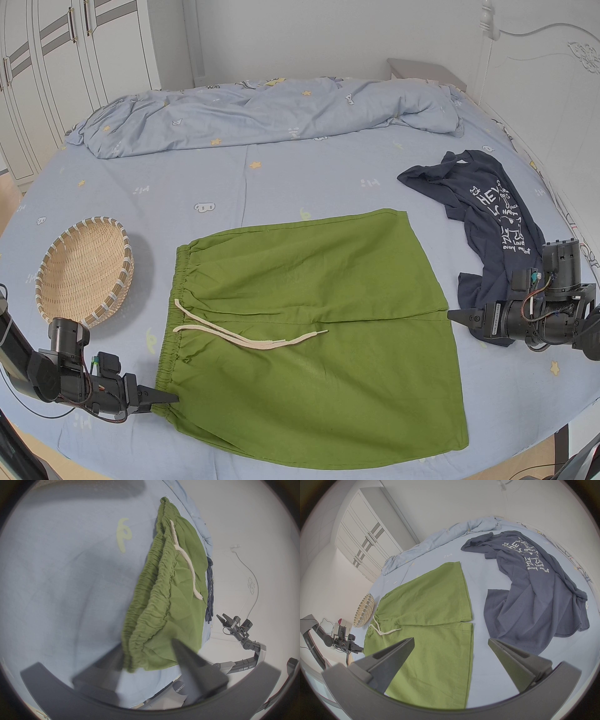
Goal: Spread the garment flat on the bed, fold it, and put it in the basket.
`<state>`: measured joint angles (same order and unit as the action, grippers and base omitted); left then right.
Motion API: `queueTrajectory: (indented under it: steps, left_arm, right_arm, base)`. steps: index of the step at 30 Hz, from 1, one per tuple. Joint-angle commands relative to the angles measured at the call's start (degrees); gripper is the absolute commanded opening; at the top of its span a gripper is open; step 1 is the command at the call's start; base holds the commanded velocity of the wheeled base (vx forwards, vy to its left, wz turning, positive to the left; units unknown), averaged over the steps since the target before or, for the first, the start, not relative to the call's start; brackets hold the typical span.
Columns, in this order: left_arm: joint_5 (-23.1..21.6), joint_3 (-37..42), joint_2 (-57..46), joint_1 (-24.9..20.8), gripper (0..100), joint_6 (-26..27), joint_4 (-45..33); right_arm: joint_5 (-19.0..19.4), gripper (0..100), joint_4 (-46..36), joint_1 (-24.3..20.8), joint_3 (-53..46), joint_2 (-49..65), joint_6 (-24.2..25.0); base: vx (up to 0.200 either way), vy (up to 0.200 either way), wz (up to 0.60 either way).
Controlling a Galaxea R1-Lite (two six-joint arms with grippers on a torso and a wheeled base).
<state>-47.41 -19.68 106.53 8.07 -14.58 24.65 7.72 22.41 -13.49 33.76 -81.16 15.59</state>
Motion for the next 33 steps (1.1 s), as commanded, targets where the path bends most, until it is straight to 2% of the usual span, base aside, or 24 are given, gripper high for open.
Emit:
queueTrajectory:
  steps: [1,6,14,17,19,20,24,29,33]
  left_arm:
    - [-0.05,0.6,-0.45,0.89,0,0.08,0.05]
    - [0.56,4.65,-3.44,1.16,0,0.61,0.22]
    - [0.65,10.18,-10.82,4.32,0,0.69,-0.04]
    - [0.74,10.53,-10.38,5.2,0,0.69,0.05]
    - [0.74,10.53,-10.38,5.2,0,0.69,0.05]
    - [0.74,10.45,-9.77,5.2,0,0.69,0.05]
    - [0.74,10.36,-8.1,4.85,0,0.69,0.31]
    - [0.83,10.27,-6.43,4.32,0,0.87,1.98]
    - [0.74,10.27,-6.25,4.32,0,0.87,2.6]
  right_arm:
    - [0.02,100,0.01,-0.04,-0.01,-0.05,0.05]
    - [0.02,100,0.01,-0.22,-0.09,0.04,-0.04]
    - [0.37,100,-1.05,-1.89,-5.1,3.29,0.05]
    - [2.83,100,-1.49,-1.62,-8.62,3.21,0.05]
    - [2.83,100,-1.49,-1.62,-8.62,3.21,0.05]
    - [8.46,100,-1.84,-0.39,-12.4,2.94,0.14]
    - [14.08,100,-1.93,0.22,-17.14,0.83,-0.04]
    - [16.89,100,-1.93,0.22,-19.61,-2.24,-0.3]
    - [16.98,100,-1.84,0.31,-21.01,-4.88,-0.39]
  base:
    - [0.0,0.0,0.0]
    - [0.0,0.0,0.0]
    - [0.0,0.0,0.0]
    - [0.0,0.0,0.0]
    - [0.0,0.0,0.0]
    - [0.0,0.0,0.0]
    - [0.0,0.0,0.0]
    - [0.0,0.0,0.0]
    - [0.0,0.0,0.0]
